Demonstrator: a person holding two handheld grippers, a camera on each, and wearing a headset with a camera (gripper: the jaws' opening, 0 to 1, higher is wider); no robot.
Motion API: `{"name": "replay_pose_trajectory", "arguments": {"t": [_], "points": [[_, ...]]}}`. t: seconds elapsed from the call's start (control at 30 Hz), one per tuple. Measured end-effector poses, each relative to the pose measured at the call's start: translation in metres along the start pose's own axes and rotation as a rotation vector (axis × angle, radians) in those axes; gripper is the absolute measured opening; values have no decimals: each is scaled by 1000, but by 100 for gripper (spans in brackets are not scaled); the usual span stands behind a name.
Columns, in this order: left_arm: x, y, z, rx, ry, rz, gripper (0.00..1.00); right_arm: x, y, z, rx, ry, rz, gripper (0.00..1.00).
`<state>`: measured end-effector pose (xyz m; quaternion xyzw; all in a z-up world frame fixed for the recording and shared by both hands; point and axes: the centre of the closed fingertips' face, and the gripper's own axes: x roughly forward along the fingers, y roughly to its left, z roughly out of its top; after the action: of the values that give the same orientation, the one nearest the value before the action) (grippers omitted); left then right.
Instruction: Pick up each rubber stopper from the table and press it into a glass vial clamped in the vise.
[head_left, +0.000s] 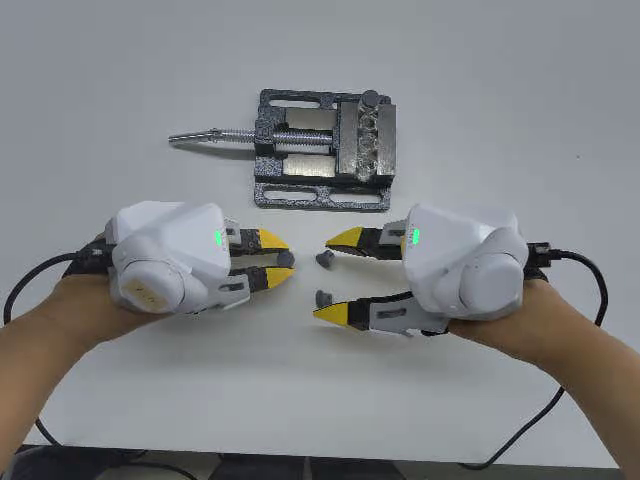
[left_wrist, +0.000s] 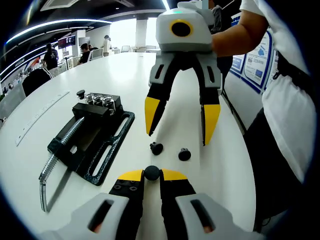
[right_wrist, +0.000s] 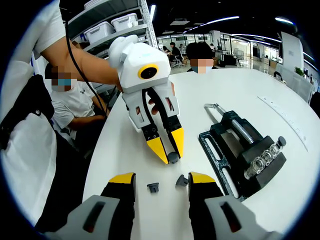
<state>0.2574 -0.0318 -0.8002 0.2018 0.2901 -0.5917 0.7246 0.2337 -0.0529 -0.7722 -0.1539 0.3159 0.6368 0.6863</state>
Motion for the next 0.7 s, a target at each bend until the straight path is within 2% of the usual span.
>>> {"name": "replay_pose_trajectory", "arguments": {"t": [0.57,0.7], "points": [[4,1,-3,23,2,-5,9,-11,-3,-9,17,3,-27,43],[5,1,-4,19,-2,-6,13,-11,-4,-8,16,1,-28,43]]}}
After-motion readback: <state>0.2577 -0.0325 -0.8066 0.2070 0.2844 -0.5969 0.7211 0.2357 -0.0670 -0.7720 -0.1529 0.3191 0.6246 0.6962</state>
